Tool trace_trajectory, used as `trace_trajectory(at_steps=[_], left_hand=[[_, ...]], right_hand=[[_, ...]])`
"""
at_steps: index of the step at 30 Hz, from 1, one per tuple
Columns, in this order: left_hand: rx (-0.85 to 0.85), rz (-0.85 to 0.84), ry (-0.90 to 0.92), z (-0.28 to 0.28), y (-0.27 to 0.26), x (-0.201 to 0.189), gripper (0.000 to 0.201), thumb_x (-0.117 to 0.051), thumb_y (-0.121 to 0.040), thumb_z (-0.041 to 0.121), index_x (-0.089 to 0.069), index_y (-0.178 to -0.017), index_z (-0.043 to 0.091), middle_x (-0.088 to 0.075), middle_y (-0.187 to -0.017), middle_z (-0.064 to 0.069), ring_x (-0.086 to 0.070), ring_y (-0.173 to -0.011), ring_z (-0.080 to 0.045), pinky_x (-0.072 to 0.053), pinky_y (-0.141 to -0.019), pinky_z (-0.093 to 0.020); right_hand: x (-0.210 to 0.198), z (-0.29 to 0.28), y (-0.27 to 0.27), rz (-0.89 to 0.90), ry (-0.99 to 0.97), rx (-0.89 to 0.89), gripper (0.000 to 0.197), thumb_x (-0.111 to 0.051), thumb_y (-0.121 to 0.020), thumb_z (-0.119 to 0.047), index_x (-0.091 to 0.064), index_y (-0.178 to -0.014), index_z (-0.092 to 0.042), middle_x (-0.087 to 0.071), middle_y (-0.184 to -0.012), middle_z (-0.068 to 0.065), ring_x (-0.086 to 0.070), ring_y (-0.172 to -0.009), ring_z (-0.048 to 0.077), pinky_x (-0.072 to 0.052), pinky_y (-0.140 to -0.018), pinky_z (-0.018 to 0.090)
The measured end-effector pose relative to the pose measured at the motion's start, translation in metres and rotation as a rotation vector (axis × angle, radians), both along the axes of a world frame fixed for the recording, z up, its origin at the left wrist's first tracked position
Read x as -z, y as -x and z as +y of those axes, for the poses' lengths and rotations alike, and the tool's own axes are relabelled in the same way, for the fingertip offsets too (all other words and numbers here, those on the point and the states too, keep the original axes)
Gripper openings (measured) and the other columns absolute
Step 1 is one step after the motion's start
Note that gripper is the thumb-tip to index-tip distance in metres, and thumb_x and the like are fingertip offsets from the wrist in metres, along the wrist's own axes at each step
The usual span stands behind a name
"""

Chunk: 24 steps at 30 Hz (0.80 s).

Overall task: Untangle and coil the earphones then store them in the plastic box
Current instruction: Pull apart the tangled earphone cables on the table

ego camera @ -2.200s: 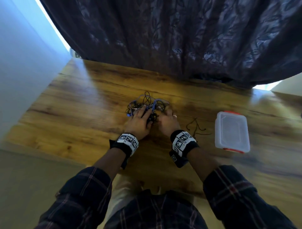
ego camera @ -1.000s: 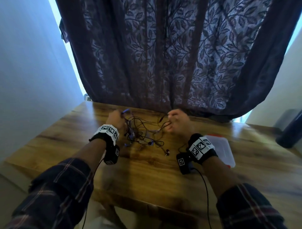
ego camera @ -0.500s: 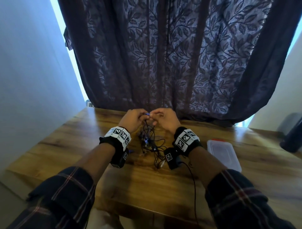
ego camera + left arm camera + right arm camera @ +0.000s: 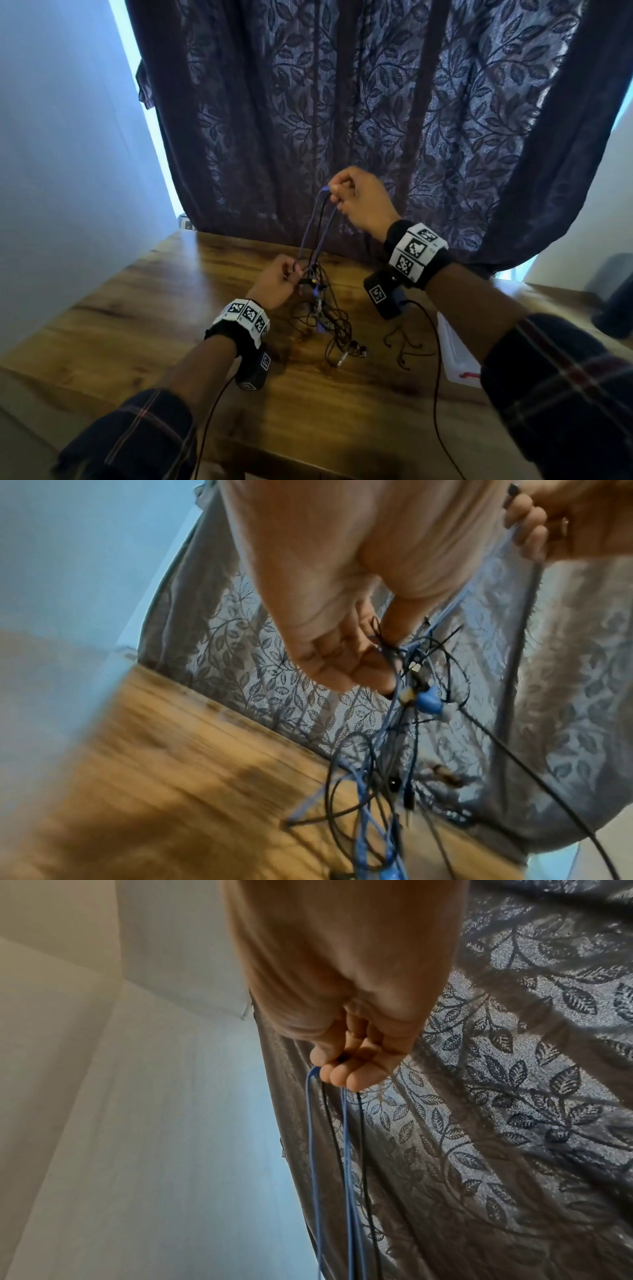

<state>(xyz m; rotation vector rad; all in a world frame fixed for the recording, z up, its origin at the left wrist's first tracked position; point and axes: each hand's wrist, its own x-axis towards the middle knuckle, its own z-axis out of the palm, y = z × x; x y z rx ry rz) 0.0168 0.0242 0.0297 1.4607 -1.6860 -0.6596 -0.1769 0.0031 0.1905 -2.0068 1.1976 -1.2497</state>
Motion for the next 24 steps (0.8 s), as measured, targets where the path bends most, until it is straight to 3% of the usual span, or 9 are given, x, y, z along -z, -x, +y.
trace_trajectory(at_steps=[4,7,10,12,14,17,19,20,24], left_hand=[[-0.077,0.274,0.050,-0.003,-0.004,-0.014,0.016,-0.063,-0.096,0.025,-0.049,-0.101,0.024,-0.052,-0.082,-0.006,-0.051,-0.070,-0.019,-0.046,-0.068,-0.035],[-0.030,0.272,0.063,-0.005,-0.004,-0.025,0.023,-0.062,-0.097,0.028,-0.056,-0.076,0.020,-0.052,-0.065,0.000,-0.047,-0.062,-0.014,-0.041,-0.067,-0.031],[-0.001,0.268,0.052,-0.008,0.004,-0.038,0.034,-0.058,-0.099,0.031,-0.058,-0.067,0.019,-0.057,-0.061,-0.003,-0.052,-0.059,-0.016,-0.045,-0.066,-0.034],[0.023,0.348,0.041,-0.010,0.014,-0.050,0.033,-0.055,-0.102,0.029,-0.058,-0.072,0.014,-0.058,-0.060,-0.005,-0.053,-0.054,-0.016,-0.047,-0.060,-0.032],[0.038,0.374,0.051,-0.011,0.026,-0.063,0.032,-0.052,-0.103,0.026,-0.057,-0.075,0.012,-0.057,-0.061,-0.005,-0.055,-0.051,-0.009,-0.048,-0.054,-0.026],[0.039,0.289,0.098,-0.014,0.037,-0.075,0.033,-0.052,-0.103,0.028,-0.058,-0.074,0.014,-0.059,-0.067,0.000,-0.056,-0.055,0.002,-0.046,-0.059,-0.020],[0.051,0.253,0.110,-0.015,0.036,-0.076,0.033,-0.051,-0.102,0.031,-0.056,-0.075,0.014,-0.057,-0.068,0.002,-0.053,-0.059,-0.005,-0.045,-0.063,-0.028],[0.050,0.216,0.125,-0.014,0.034,-0.075,0.032,-0.051,-0.102,0.034,-0.055,-0.078,0.013,-0.056,-0.068,0.001,-0.051,-0.060,-0.008,-0.043,-0.064,-0.030],[0.125,0.185,0.098,-0.007,0.026,-0.071,0.031,-0.071,-0.090,0.031,-0.049,-0.095,0.010,-0.054,-0.081,0.000,-0.050,-0.069,-0.006,-0.045,-0.066,-0.022]], right_hand=[[-0.010,-0.012,0.014,-0.070,0.039,0.107,0.015,-0.050,-0.102,-0.012,-0.058,-0.092,-0.020,-0.065,-0.080,0.001,-0.061,-0.070,0.018,-0.052,-0.060,0.037],[-0.002,-0.022,0.029,0.130,0.098,0.189,0.008,-0.051,-0.101,-0.014,-0.058,-0.099,-0.017,-0.069,-0.080,0.007,-0.065,-0.067,0.022,-0.054,-0.059,0.037],[0.019,-0.025,0.033,0.258,-0.109,-0.001,0.014,-0.057,-0.097,-0.008,-0.062,-0.095,-0.022,-0.065,-0.072,0.002,-0.061,-0.060,0.016,-0.057,-0.061,0.033],[0.034,-0.016,0.025,0.326,-0.244,-0.170,0.018,-0.067,-0.095,-0.015,-0.064,-0.113,-0.018,-0.061,-0.076,0.001,-0.056,-0.061,0.009,-0.050,-0.059,0.016],[0.050,-0.009,0.013,0.363,-0.318,-0.270,0.044,-0.077,-0.088,-0.031,-0.060,-0.127,-0.020,-0.061,-0.082,-0.002,-0.056,-0.067,0.004,-0.046,-0.063,0.013],[0.063,-0.009,0.001,0.400,-0.223,-0.262,0.034,-0.080,-0.083,-0.034,-0.068,-0.111,-0.018,-0.063,-0.075,-0.008,-0.057,-0.066,0.002,-0.048,-0.071,0.024],[0.061,-0.010,0.000,0.379,-0.194,-0.208,0.013,-0.077,-0.088,-0.027,-0.068,-0.087,-0.018,-0.062,-0.066,-0.007,-0.057,-0.056,0.002,-0.046,-0.064,0.023],[0.056,-0.008,0.001,0.359,-0.201,-0.188,0.014,-0.075,-0.089,-0.024,-0.066,-0.080,-0.020,-0.062,-0.062,-0.005,-0.057,-0.051,0.004,-0.046,-0.058,0.021],[0.033,-0.006,0.007,0.296,-0.210,-0.154,0.009,-0.070,-0.093,-0.021,-0.070,-0.085,-0.016,-0.064,-0.055,-0.009,-0.058,-0.045,0.002,-0.048,-0.050,0.016]])
